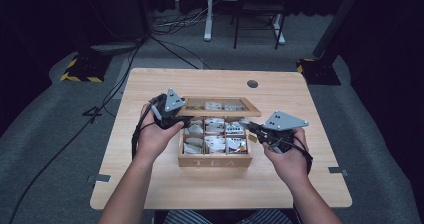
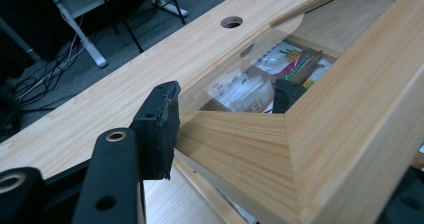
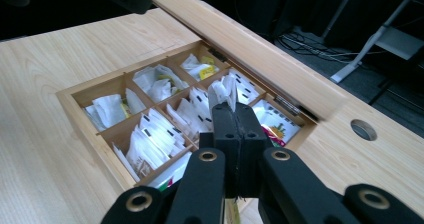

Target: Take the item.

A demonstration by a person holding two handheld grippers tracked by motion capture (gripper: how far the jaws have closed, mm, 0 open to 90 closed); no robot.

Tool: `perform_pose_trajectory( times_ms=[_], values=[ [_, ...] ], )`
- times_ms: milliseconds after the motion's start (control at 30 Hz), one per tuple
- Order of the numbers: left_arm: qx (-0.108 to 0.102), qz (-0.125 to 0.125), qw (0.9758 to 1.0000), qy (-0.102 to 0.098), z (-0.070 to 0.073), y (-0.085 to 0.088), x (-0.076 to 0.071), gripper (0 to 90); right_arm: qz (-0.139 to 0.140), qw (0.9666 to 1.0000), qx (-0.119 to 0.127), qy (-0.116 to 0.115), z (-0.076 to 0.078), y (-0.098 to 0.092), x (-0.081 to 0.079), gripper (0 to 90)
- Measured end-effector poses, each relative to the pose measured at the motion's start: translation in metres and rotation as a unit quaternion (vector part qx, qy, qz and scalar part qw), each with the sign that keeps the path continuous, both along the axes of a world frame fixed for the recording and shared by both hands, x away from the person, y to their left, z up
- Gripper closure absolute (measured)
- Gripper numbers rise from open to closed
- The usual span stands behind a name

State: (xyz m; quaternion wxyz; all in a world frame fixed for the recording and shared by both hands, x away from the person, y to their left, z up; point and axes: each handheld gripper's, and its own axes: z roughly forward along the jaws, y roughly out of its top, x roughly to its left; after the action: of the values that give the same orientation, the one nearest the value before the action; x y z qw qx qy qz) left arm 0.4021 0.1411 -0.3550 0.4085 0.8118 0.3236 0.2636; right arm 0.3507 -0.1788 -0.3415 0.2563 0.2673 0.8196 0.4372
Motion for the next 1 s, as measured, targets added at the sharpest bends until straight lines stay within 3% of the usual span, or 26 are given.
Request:
perform_pose_trajectory(
  times_ms=[633, 1000],
  values=[
    [0.001, 0.0, 1.0, 0.003, 0.002, 0.001, 0.002, 45.0, -0.05, 0.9987, 0.004, 0.001, 0.0, -0.035, 0.0, 90.0],
    [0.002, -0.002, 1.0, 0.006, 0.004, 0.001, 0.003, 44.9, -0.087, 0.9962, 0.001, 0.005, 0.0, -0.059, 0.01, 90.0]
  ],
)
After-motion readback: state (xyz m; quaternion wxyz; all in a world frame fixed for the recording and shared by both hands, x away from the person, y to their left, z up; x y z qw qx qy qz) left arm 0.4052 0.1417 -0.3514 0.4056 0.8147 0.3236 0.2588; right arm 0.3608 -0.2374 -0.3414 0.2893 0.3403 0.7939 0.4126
